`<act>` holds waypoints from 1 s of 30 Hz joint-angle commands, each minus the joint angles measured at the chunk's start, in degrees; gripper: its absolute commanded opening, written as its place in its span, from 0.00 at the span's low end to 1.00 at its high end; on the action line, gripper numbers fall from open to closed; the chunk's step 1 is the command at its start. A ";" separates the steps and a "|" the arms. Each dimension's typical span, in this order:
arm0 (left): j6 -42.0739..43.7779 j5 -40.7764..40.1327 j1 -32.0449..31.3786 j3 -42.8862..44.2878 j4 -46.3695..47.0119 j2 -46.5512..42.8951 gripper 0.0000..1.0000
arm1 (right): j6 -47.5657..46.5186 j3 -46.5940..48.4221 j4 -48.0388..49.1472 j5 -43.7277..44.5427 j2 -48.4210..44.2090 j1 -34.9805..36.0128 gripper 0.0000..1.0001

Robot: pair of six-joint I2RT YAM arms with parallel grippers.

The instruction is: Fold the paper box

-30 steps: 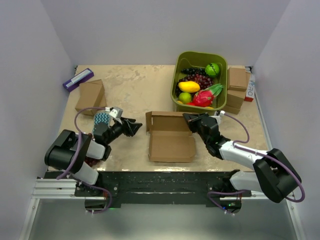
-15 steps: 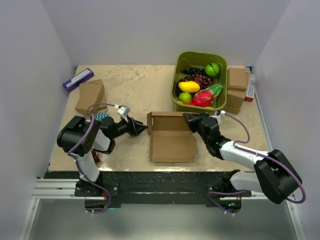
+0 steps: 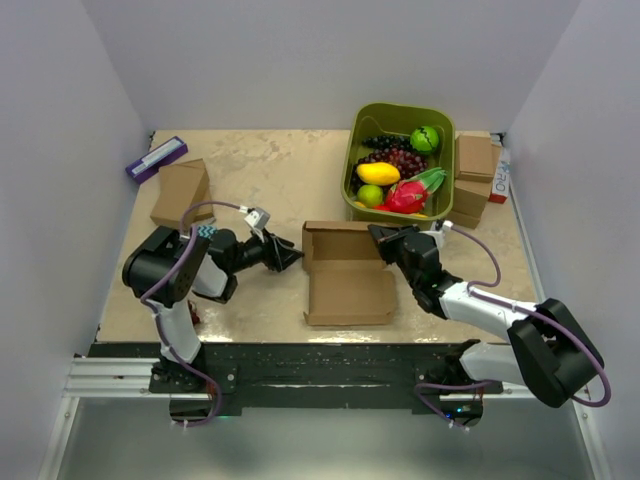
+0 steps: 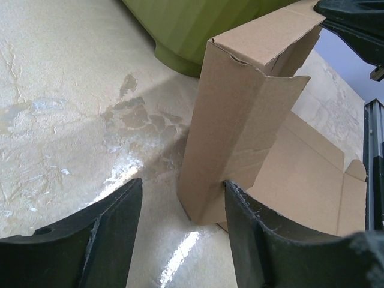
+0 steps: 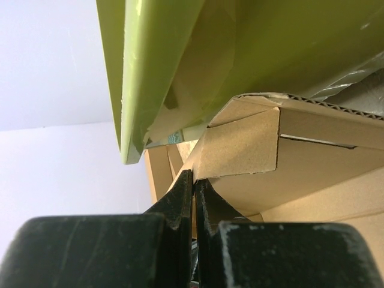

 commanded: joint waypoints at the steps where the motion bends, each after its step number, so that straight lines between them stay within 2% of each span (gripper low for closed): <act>1: 0.12 1.17 -1.55 2.66 12.60 1.10 0.63 | -2.94 1.28 -1.63 -1.55 1.00 0.62 0.00; 5: 0.12 1.35 -1.81 3.27 13.12 2.24 0.67 | -3.12 1.46 -1.54 -1.72 1.26 0.62 0.00; 21: -0.06 0.56 -1.90 5.64 14.36 4.27 0.72 | -3.38 1.98 -0.84 -2.86 2.76 0.54 0.00; 27: 0.74 -0.58 -1.90 7.05 12.95 5.23 0.70 | -3.47 2.16 -0.75 -2.86 2.93 0.62 0.00; 30: 1.35 -1.28 -2.16 7.58 12.42 5.50 0.63 | -3.56 2.16 -0.84 -2.86 3.20 0.71 0.00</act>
